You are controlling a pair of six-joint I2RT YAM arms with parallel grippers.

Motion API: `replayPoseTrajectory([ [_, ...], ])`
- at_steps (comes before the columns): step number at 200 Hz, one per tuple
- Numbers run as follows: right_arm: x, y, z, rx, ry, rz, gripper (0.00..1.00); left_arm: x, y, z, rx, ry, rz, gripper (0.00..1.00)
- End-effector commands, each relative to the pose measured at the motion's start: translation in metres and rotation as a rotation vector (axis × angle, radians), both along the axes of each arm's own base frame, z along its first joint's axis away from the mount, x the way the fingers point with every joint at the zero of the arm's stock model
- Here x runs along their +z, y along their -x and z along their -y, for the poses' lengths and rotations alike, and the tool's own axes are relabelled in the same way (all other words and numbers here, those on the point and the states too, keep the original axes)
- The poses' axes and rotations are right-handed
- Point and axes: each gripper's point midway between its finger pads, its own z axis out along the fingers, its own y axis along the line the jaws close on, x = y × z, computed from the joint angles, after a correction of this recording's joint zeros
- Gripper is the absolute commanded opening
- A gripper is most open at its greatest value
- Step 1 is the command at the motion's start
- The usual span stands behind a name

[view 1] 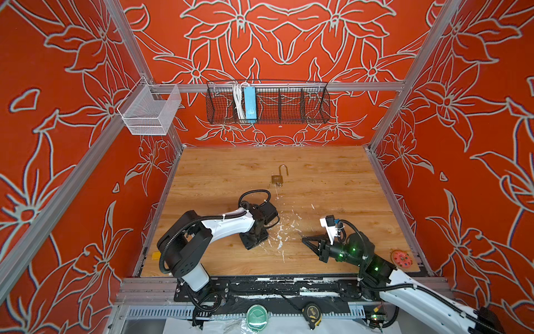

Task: Unlock with the key
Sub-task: 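Lower the left gripper onto the blue padlock and close on it, then lift the blue padlock with the left gripper while the right brings the key to it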

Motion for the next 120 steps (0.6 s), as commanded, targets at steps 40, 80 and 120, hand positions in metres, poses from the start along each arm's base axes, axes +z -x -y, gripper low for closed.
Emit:
replayPoseTrajectory([
  [40,0.017,0.003,-0.002,0.027,-0.02,0.037,0.0,-0.008,0.01,-0.025,0.057,-0.069,0.008,0.3],
  [80,0.019,0.003,-0.003,0.028,-0.033,0.036,0.0,0.024,-0.01,0.007,0.03,0.059,0.137,0.15],
  [120,0.02,-0.021,0.015,-0.15,-0.014,0.063,0.0,0.098,-0.048,0.071,0.115,0.334,0.52,0.03],
])
